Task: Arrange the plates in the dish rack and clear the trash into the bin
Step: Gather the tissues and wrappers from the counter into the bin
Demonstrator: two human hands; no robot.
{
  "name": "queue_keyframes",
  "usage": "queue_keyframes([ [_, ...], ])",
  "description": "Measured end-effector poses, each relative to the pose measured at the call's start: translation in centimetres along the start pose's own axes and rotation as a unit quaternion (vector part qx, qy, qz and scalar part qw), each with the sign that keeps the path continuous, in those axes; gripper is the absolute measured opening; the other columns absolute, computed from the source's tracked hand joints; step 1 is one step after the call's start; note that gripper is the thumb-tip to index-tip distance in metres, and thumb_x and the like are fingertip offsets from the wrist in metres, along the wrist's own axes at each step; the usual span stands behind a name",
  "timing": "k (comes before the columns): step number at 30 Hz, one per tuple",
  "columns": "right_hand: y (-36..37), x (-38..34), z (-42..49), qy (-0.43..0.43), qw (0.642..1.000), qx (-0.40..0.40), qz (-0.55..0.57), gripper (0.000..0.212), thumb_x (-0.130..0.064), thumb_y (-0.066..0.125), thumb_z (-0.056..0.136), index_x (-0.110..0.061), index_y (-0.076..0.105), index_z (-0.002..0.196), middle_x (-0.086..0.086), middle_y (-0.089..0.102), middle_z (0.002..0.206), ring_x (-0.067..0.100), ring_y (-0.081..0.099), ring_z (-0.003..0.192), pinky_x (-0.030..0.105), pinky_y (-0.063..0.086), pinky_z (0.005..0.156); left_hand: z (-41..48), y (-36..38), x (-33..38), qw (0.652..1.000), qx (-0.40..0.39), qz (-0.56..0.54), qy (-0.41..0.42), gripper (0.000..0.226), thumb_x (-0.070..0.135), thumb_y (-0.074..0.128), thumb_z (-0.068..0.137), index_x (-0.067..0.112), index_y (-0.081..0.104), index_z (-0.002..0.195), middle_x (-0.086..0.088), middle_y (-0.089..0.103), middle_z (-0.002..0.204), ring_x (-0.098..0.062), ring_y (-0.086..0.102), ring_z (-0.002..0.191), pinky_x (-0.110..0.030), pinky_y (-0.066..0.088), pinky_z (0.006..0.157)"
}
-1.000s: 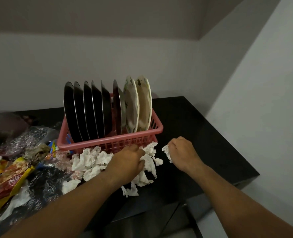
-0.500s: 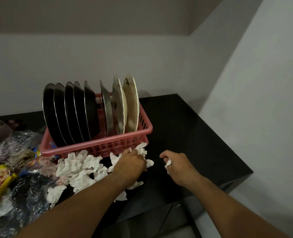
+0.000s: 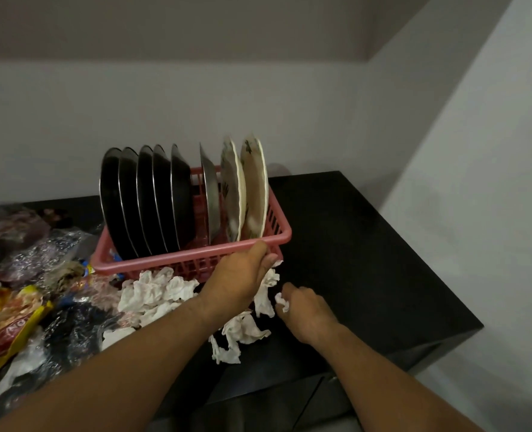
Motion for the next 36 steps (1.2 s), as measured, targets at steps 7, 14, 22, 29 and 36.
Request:
queue_keyframes([
  [7,-1.4,1.0,-1.2,0.025,0.998,0.025,0.058,0.014,-0.031,0.055,0.095,-0.022,0.045,0.098,-0.002,0.055,0.092,0.012,0.055,0.073,0.027,0.041,0.057,-0.8,-0.4,-0.8,1.000,-0.010,-0.014,-0.011,0.033,0.054,0.047,0.092,0.035,0.044,0.065,0.011,0.050,0.065,-0.004,0.051,0.063,-0.014,0.030,0.054],
  [14,-3.4,-0.9,-3.2,0.009,0.988,0.091,0.124,0.014,-0.014,0.053,0.091,-0.028,0.050,0.088,0.002,0.063,0.086,0.019,0.066,0.069,0.035,0.057,0.057,-2.6,-1.7,-1.3,0.998,-0.011,0.000,-0.057,0.046,0.046,0.051,0.094,0.022,0.048,0.055,0.008,0.050,0.066,-0.007,0.049,0.061,-0.023,0.035,0.059],
  [22,-1.7,-5.8,-6.3,0.002,0.982,0.137,0.132,0.025,-0.009,0.048,0.086,-0.013,0.068,0.073,0.003,0.067,0.075,0.022,0.065,0.066,0.038,0.056,0.057,-6.9,-4.0,-3.2,0.993,-0.082,-0.075,-0.049,0.016,0.036,0.051,0.098,0.027,0.063,0.092,0.006,0.065,0.074,-0.009,0.063,0.066,-0.034,0.055,0.065],
  [29,1.9,-8.3,-9.2,0.014,0.974,0.142,0.174,0.058,-0.045,0.044,0.095,-0.018,0.043,0.044,-0.008,0.042,0.041,0.006,0.036,0.039,0.029,0.032,0.046,-10.1,-5.3,-5.0,0.996,-0.068,-0.037,-0.042,0.066,0.070,0.028,0.091,0.021,0.044,0.050,0.006,0.044,0.044,-0.007,0.042,0.039,-0.024,0.032,0.048],
  [36,3.0,-10.3,-11.5,0.024,0.965,0.179,0.191,0.049,-0.030,0.037,0.101,-0.003,0.059,0.066,0.004,0.059,0.061,0.014,0.050,0.054,0.042,0.047,0.058,-12.9,-6.9,-5.7,0.994,-0.090,-0.036,-0.043,0.056,0.053,0.026,0.100,0.019,0.053,0.065,0.004,0.055,0.058,-0.010,0.053,0.055,-0.030,0.041,0.056],
])
Point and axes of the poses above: each hand's wrist, its own z-axis towards the middle knuckle, its own y-axis out of the palm, x = y × z, the point moved 1 cm from there along z, towards the middle knuckle
